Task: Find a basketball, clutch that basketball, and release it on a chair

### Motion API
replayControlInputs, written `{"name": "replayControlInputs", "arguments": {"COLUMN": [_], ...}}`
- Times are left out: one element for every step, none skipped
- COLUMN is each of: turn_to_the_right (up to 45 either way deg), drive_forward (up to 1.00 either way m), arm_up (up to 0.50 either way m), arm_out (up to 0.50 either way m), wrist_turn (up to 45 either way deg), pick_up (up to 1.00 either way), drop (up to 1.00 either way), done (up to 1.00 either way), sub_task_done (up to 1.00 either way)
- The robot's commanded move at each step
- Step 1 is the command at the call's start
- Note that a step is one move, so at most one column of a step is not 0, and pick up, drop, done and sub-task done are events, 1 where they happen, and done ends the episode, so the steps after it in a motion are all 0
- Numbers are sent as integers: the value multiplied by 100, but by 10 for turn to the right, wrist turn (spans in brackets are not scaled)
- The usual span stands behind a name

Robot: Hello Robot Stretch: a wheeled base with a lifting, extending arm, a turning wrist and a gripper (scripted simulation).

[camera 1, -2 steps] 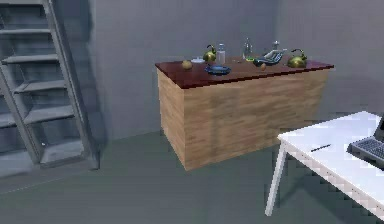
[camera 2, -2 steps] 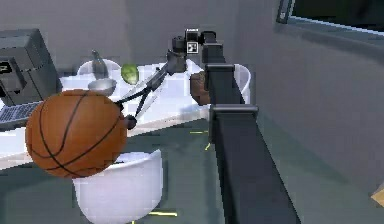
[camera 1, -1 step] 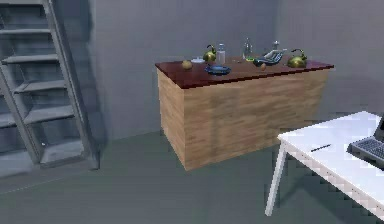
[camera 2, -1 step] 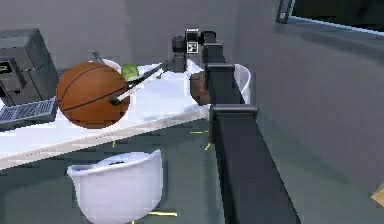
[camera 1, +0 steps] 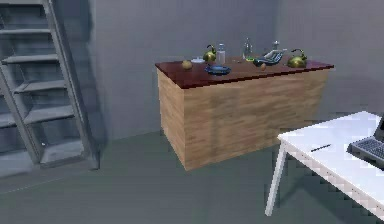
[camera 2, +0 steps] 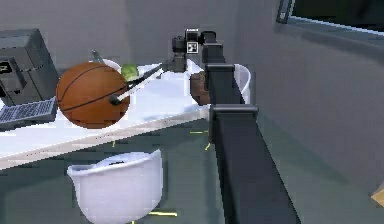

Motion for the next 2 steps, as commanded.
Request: {"name": "replayControlInputs", "arguments": {"turn_to_the_right": [0, 0], "drive_forward": [0, 0], "arm_up": [-50, 0], "arm_out": [0, 0], "wrist_turn": [0, 0], "pick_up": [0, 0], "drop": [0, 100], "done": [0, 0], "sub_task_done": [0, 0]}}
